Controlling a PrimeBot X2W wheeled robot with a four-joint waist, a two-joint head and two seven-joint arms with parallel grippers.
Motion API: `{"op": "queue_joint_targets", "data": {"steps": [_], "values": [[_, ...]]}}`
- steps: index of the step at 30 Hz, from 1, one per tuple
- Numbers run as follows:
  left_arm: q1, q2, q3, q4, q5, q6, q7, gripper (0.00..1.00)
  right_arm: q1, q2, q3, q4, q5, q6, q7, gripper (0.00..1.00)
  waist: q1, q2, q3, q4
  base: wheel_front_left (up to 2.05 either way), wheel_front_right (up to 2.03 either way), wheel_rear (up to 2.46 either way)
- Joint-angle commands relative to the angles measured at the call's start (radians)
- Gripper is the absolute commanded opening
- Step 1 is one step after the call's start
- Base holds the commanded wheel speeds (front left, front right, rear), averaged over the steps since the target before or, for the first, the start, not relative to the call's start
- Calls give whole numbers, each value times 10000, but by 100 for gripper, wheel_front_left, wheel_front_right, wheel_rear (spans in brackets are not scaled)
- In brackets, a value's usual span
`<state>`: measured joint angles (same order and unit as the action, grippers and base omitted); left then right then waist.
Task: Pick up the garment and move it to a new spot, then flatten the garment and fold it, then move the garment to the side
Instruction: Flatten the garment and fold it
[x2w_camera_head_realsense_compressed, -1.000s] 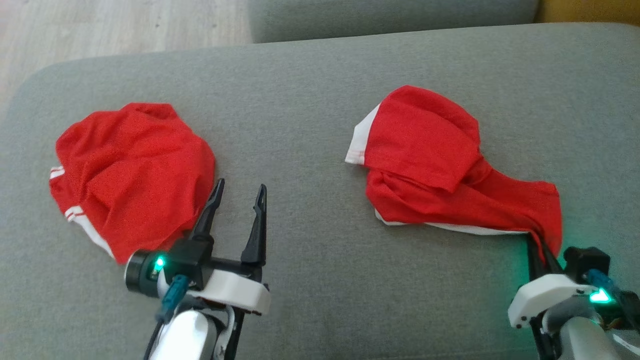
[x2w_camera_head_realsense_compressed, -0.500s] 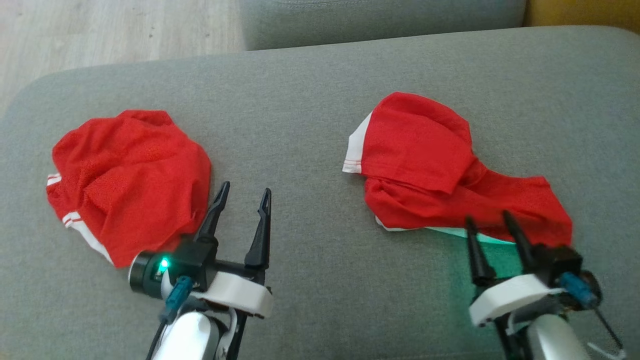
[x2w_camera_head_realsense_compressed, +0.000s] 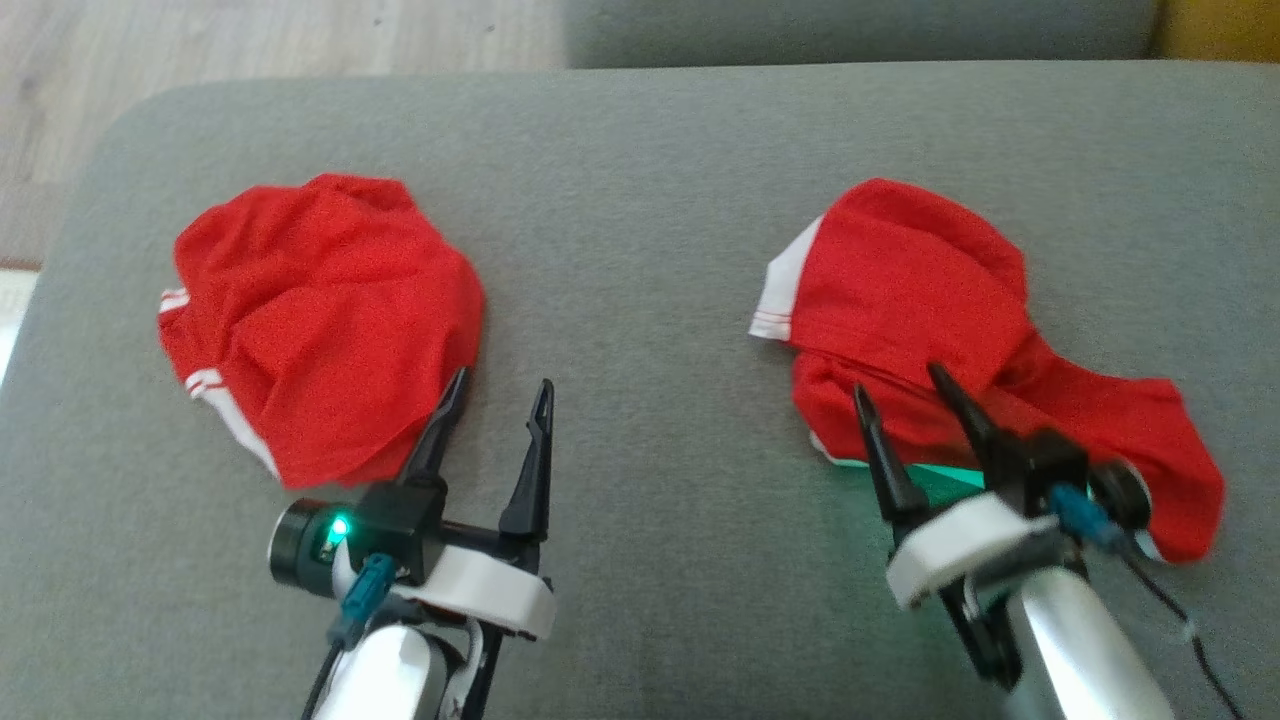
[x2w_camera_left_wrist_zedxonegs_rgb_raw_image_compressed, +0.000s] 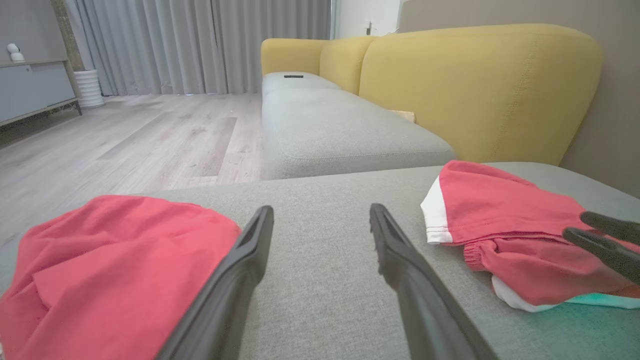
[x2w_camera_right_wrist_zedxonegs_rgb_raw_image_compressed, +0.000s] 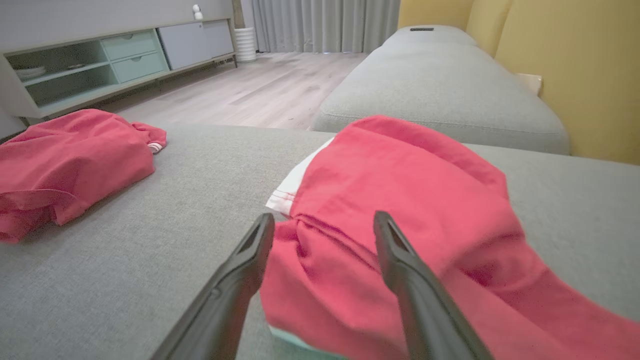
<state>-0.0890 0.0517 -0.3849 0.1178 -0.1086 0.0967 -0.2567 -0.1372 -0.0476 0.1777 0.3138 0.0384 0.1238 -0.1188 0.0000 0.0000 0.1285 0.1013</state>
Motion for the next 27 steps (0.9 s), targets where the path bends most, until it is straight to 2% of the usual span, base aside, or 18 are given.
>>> {"op": "queue_joint_targets", "data": {"steps": [1, 5, 8, 11, 19, 20, 21, 22, 23, 27], "values": [[-467, -14, 205, -342, -122, 58, -51, 100, -711, -27, 244, -173, -151, 69, 87, 100, 0, 0, 179, 297, 0, 0, 0], [-537, -14, 89, -322, -211, 113, -51, 100, -1322, -26, 164, 421, -788, 69, 396, 100, 0, 0, 333, 711, 0, 0, 0], [-543, -14, 24, -311, -265, 156, -51, 100, -1641, -26, -185, 938, -1621, 69, 623, 100, 0, 0, 388, 954, 0, 0, 0], [-538, -14, 8, -310, -307, 193, -51, 100, -1837, -26, -539, 1379, -1973, 69, 687, 100, 0, 0, 426, 1099, 0, 0, 0], [-520, -14, -102, -290, -393, 262, -51, 100, -2183, -26, -1065, 2108, -1857, 69, 476, 100, 0, 0, 423, 1109, 0, 0, 0], [-519, -14, -134, -286, -402, 264, -51, 100, -2229, -26, -1066, 2182, -1723, 69, 455, 97, 0, 0, 422, 1085, 0, 0, 0], [-517, -14, -158, -282, -402, 263, -51, 100, -2275, -26, -1064, 2254, -1603, 69, 439, 88, 0, 0, 418, 1057, 0, 0, 0], [-511, -14, -167, -280, -396, 271, -51, 100, -2324, -26, -1047, 2324, -1506, 69, 428, 35, 0, 0, 412, 1021, 0, 0, 0], [-506, -14, -171, -280, -391, 283, -51, 100, -2378, -26, -1043, 2378, -1446, 69, 406, 0, 0, 0, 406, 989, 0, 0, 0], [-484, -14, -140, -274, -363, 295, -51, 100, -2555, -26, -1077, 2422, -1109, 69, 232, 0, 0, 0, 357, 833, 0, 0, 0]]}}
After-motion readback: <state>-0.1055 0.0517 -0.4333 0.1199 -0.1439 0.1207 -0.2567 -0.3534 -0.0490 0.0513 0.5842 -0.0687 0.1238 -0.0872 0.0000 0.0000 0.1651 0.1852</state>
